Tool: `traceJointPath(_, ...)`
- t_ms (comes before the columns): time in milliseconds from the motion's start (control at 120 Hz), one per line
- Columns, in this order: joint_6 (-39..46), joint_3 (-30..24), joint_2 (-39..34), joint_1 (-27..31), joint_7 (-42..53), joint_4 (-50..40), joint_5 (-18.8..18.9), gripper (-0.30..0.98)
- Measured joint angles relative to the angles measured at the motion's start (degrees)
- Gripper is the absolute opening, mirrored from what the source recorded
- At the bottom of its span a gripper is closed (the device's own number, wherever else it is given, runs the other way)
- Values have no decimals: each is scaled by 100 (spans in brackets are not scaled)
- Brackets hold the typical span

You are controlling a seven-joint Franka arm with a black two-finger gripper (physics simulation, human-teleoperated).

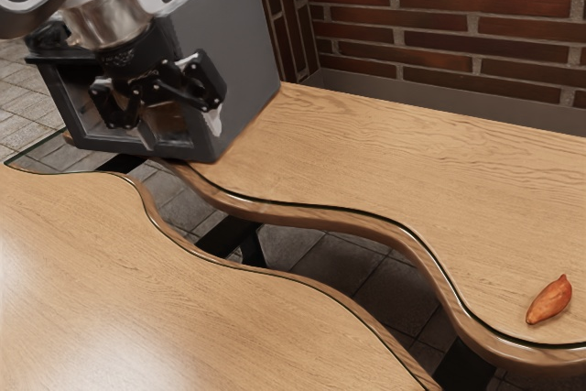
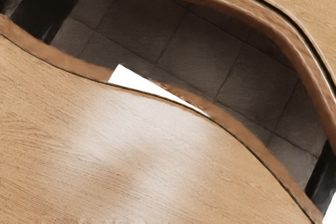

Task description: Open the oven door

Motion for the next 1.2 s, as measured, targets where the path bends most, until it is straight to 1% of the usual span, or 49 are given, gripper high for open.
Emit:
traceJointPath(83,-62,13,-96,19,-1271,2,-21,69)
traceJointPath(117,-24,15,40,164,-1730,79,-24,68)
traceJointPath(150,63,20,392,399,-2162,464,6,68)
traceJointPath(183,163,36,1029,646,-2549,1268,71,68)
traceJointPath(208,250,35,1404,825,-2814,1697,109,68)
traceJointPath(242,362,27,1731,1100,-3150,2030,144,69)
traceJointPath(283,480,25,1956,1545,-3546,2239,171,69)
traceJointPath(317,559,33,2070,1822,-3843,2323,191,69)
traceJointPath(358,656,35,2144,1985,-4192,2379,212,69)
traceJointPath(525,926,30,2186,2055,-5365,2378,215,69)
traceJointPath(633,1019,24,2263,2049,-5974,2377,215,69)
traceJointPath(750,1349,-29,2463,2394,-6503,2462,210,69)
traceJointPath(825,1731,-565,2672,2744,-6757,2607,218,69)
traceJointPath(917,2130,-934,2756,3079,-7012,2781,239,69)
traceJointPath(1125,2657,-1275,3116,3918,-7319,2830,243,69)
traceJointPath(1200,2803,-1404,3218,4056,-7363,2853,258,69)
